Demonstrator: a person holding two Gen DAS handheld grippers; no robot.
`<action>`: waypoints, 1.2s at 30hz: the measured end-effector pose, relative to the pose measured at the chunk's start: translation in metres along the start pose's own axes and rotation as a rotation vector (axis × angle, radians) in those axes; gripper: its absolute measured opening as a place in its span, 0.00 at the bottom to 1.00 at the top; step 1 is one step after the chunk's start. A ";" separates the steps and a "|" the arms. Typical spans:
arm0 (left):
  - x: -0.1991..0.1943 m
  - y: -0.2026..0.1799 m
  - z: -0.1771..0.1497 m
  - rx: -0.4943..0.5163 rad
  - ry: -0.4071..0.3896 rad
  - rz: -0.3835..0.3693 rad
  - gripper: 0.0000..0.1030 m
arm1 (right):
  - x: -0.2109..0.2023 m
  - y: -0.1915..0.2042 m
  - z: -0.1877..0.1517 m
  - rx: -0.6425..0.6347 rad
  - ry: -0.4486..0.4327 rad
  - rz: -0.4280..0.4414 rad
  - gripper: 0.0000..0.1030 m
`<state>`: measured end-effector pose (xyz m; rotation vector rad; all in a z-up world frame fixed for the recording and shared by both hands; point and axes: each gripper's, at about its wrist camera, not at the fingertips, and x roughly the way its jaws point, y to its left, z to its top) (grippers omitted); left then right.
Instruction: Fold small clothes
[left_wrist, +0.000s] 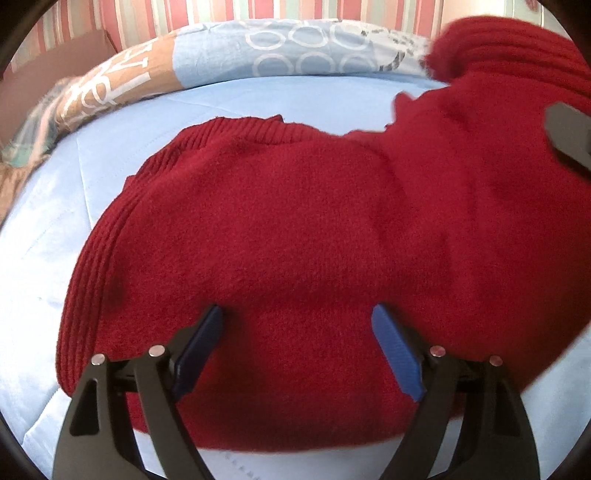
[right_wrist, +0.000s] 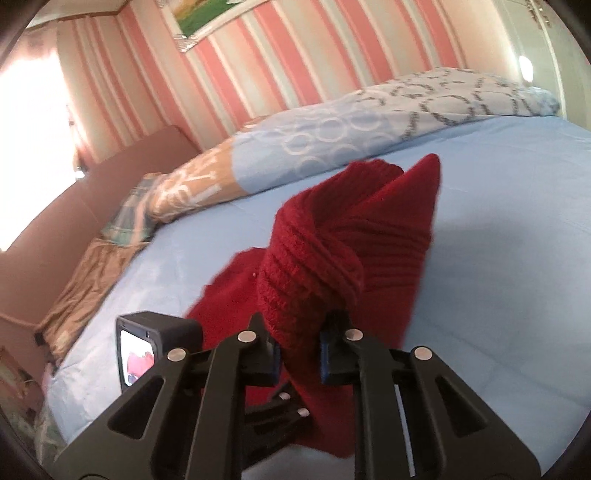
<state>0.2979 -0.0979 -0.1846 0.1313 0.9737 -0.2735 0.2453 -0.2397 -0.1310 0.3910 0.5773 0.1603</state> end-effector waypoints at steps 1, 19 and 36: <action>-0.012 0.013 0.000 -0.017 -0.012 0.003 0.81 | 0.004 0.011 0.002 -0.015 0.000 0.008 0.14; -0.063 0.255 -0.020 -0.242 -0.084 0.278 0.81 | 0.099 0.130 -0.059 -0.135 0.229 0.113 0.14; -0.079 0.267 -0.012 -0.305 -0.131 0.253 0.81 | 0.127 0.158 -0.105 -0.184 0.401 0.120 0.13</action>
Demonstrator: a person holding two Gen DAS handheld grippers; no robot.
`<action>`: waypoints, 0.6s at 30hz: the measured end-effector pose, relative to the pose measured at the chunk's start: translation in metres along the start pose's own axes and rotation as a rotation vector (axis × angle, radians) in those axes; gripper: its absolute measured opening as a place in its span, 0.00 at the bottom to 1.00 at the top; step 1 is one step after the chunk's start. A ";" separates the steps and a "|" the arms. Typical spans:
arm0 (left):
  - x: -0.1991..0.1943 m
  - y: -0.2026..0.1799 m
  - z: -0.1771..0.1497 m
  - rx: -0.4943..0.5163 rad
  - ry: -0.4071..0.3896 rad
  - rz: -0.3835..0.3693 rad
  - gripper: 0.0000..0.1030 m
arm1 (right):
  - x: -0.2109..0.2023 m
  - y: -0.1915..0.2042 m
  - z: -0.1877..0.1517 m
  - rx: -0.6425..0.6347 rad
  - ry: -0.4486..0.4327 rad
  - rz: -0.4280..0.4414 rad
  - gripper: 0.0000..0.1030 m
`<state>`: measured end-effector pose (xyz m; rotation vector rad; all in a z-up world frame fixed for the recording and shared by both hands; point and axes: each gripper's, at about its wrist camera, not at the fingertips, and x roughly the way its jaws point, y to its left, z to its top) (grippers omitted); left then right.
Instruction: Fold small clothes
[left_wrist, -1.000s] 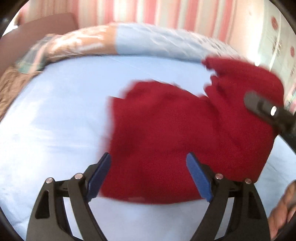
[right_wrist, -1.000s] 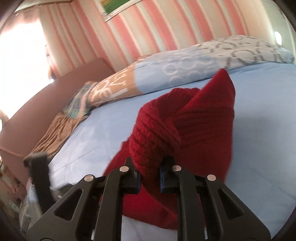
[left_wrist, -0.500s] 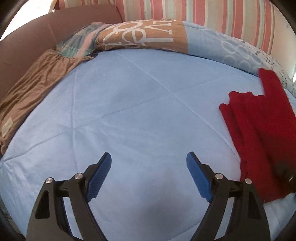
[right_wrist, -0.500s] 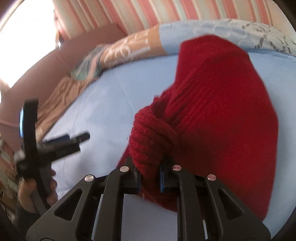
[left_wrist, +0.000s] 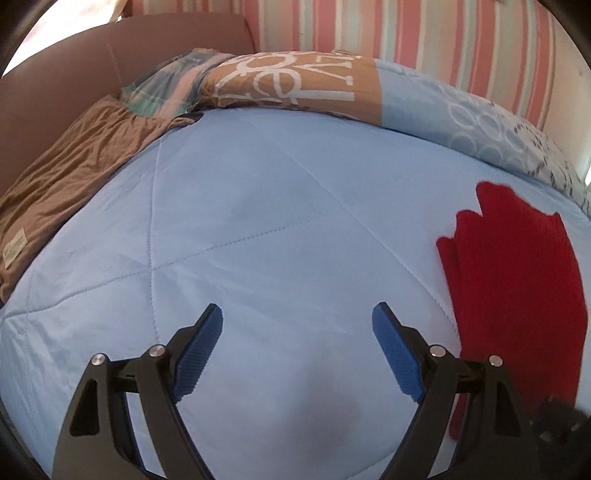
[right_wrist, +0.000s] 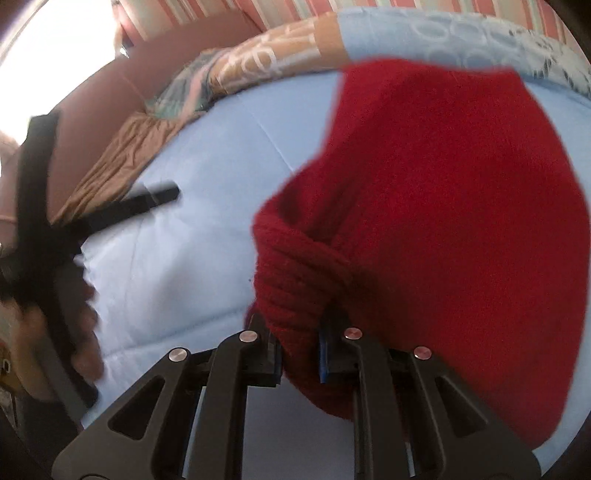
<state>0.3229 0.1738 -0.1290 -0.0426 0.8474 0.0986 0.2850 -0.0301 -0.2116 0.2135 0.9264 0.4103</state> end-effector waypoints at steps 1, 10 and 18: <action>0.000 0.002 0.002 0.000 0.001 -0.001 0.81 | -0.001 0.000 0.000 -0.001 -0.003 0.001 0.13; -0.013 -0.017 0.014 0.054 -0.003 -0.050 0.82 | -0.034 0.016 0.007 -0.027 -0.079 0.056 0.79; -0.038 -0.077 -0.003 0.200 0.017 -0.214 0.82 | -0.105 -0.023 -0.018 -0.020 -0.185 -0.079 0.89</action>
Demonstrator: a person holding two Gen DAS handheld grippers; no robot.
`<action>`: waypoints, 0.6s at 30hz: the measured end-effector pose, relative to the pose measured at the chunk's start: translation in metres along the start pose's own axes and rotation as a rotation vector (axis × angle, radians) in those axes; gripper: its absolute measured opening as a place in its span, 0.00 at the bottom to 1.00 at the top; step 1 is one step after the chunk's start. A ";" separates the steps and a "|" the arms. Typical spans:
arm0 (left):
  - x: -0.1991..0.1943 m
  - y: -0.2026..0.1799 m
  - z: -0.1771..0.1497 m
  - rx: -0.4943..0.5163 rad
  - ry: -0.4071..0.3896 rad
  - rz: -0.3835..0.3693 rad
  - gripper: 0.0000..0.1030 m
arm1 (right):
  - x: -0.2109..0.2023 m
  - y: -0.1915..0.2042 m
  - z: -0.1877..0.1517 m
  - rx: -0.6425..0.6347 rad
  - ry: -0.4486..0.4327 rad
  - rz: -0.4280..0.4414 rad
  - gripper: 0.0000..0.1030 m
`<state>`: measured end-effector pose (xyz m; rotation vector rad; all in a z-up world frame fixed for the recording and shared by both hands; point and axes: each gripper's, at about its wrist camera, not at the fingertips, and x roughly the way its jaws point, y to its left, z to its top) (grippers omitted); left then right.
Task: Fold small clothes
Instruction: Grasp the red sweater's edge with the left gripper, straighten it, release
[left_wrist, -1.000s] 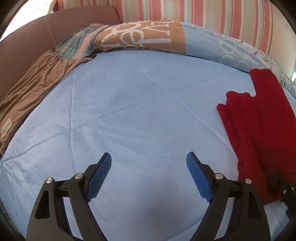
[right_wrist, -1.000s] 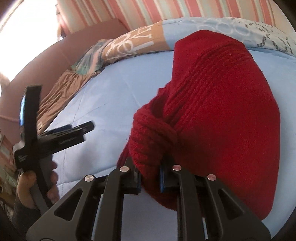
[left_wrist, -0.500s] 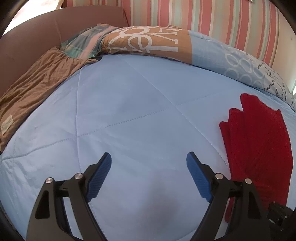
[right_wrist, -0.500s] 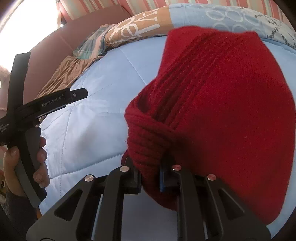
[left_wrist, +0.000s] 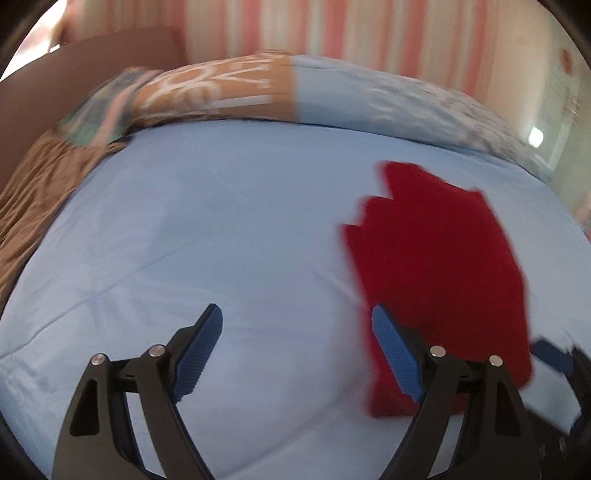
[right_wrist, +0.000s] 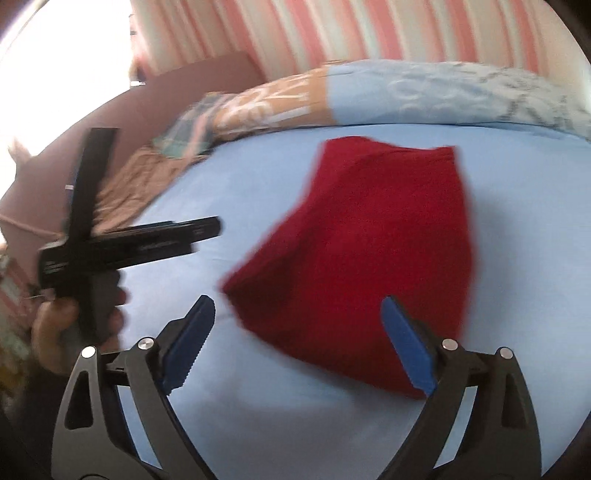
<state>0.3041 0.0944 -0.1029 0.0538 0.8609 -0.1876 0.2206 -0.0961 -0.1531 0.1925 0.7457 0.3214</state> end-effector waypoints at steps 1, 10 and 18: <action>0.000 -0.012 -0.001 0.029 0.003 -0.020 0.82 | 0.000 -0.006 -0.001 0.010 0.000 -0.012 0.89; 0.033 -0.041 -0.013 0.065 0.107 -0.038 0.68 | -0.017 -0.068 -0.013 0.173 -0.004 -0.091 0.89; 0.000 -0.034 -0.028 0.056 -0.046 -0.168 0.66 | -0.012 -0.073 -0.014 0.204 -0.013 -0.085 0.89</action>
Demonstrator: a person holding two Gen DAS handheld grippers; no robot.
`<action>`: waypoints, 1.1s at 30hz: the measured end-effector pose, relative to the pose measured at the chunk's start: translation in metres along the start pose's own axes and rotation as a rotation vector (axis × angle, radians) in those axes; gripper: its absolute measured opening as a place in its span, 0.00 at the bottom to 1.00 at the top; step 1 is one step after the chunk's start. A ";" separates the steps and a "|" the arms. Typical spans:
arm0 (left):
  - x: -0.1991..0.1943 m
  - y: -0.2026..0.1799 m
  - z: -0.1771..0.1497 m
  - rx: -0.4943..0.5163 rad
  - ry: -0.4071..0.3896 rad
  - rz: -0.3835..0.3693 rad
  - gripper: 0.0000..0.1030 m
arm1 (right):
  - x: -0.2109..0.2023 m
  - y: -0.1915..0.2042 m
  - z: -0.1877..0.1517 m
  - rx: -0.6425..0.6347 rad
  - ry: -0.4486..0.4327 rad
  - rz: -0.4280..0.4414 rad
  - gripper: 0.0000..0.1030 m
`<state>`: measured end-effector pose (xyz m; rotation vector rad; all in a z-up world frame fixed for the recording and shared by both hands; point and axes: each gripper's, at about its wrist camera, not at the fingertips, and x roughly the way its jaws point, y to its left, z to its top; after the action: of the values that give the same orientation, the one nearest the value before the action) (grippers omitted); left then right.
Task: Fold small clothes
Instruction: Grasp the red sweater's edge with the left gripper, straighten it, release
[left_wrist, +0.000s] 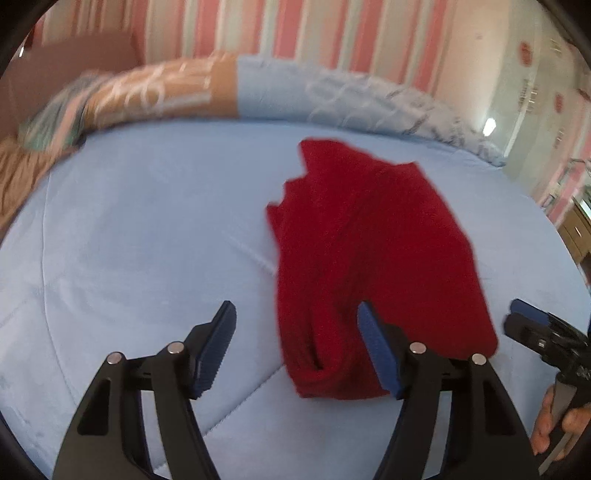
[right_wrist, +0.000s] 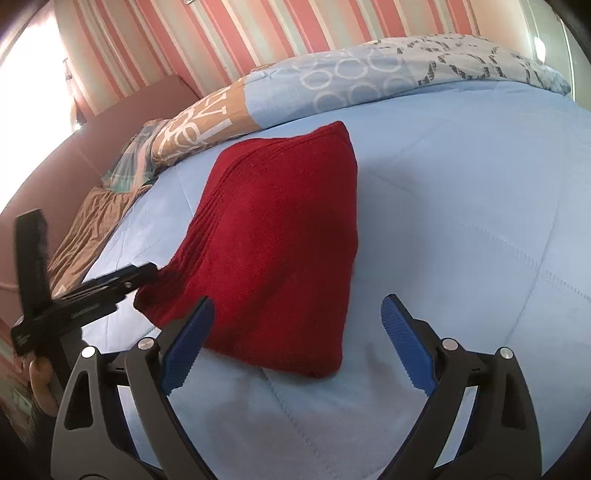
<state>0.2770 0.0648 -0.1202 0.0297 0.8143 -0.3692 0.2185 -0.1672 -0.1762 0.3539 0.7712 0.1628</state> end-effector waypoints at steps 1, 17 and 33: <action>-0.001 -0.005 0.000 0.026 -0.008 -0.025 0.66 | 0.000 -0.001 -0.001 0.003 0.002 0.001 0.89; 0.024 0.015 -0.007 -0.021 0.108 0.010 0.09 | 0.006 0.002 -0.001 -0.005 0.032 0.012 0.89; 0.044 0.003 0.084 0.018 0.031 -0.169 0.73 | 0.040 0.020 -0.012 -0.146 0.113 -0.017 0.89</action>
<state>0.3650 0.0403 -0.0937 -0.0168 0.8464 -0.5364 0.2381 -0.1353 -0.2025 0.2011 0.8685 0.2231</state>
